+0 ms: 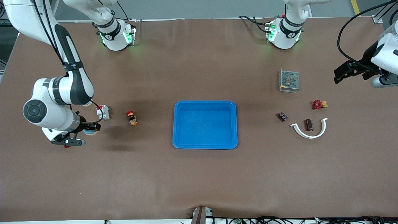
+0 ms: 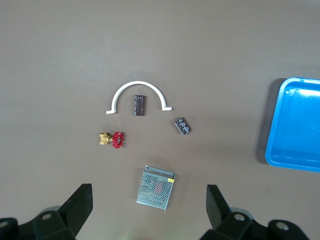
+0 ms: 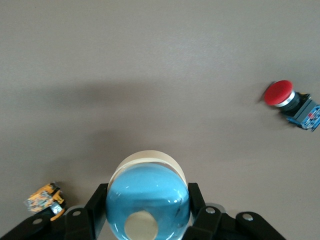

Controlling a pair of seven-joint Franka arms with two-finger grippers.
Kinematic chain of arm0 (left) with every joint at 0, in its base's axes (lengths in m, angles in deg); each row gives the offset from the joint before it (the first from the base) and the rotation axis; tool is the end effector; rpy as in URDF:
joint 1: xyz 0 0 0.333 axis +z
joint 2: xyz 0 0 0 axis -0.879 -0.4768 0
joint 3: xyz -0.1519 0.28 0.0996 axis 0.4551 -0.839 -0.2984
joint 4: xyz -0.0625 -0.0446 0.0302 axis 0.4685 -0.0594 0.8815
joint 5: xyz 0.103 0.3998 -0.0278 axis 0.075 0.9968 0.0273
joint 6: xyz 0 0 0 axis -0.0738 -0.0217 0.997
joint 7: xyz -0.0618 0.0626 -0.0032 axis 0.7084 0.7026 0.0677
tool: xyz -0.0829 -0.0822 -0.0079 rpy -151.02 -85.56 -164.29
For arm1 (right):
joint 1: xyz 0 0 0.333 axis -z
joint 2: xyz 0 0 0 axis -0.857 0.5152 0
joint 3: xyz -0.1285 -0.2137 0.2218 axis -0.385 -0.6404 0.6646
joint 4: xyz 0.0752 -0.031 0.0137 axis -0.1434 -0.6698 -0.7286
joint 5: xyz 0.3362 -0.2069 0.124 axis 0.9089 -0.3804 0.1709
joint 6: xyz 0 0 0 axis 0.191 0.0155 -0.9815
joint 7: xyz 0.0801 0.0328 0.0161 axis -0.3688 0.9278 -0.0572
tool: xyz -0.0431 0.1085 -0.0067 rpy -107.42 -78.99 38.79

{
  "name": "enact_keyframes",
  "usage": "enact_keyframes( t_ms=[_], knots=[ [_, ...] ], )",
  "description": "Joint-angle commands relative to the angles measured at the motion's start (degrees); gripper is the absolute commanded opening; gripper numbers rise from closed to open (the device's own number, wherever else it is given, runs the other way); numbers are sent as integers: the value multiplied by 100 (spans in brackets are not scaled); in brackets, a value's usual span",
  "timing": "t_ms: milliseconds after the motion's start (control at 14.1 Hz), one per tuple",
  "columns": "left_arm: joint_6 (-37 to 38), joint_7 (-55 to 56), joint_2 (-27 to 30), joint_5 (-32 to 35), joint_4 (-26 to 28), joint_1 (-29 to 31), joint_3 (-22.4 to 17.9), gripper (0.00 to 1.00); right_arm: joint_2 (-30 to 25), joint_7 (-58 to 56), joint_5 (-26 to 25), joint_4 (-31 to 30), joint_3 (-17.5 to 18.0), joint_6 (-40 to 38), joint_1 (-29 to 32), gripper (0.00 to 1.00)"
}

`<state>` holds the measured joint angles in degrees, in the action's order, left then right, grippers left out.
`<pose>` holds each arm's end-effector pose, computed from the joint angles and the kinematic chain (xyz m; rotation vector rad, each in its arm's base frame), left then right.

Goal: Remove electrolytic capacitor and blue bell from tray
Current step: 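Lower the bell beside the first bell and open the right gripper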

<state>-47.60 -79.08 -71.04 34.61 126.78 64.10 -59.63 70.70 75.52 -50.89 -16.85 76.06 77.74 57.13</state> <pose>0.5622 -0.0479 0.6381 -3.0917 -0.1529 0.0110 0.6479 0.0062 0.2962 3.0740 -0.0991 -0.1364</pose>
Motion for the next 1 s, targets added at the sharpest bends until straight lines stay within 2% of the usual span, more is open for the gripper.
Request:
enact_keyframes(
  t_ms=[0,498,924],
  knots=[
    [-48,-14,69,-120,50,15,1,100,-415,-333,-123,-754,127,579,343,0],
    [-48,-14,60,-111,50,6,9,100,-583,-878,-123,-1914,127,1941,791,0],
    [-48,-14,42,-111,76,6,36,100,-548,-1994,-114,-2275,136,2381,1573,0]
  ],
)
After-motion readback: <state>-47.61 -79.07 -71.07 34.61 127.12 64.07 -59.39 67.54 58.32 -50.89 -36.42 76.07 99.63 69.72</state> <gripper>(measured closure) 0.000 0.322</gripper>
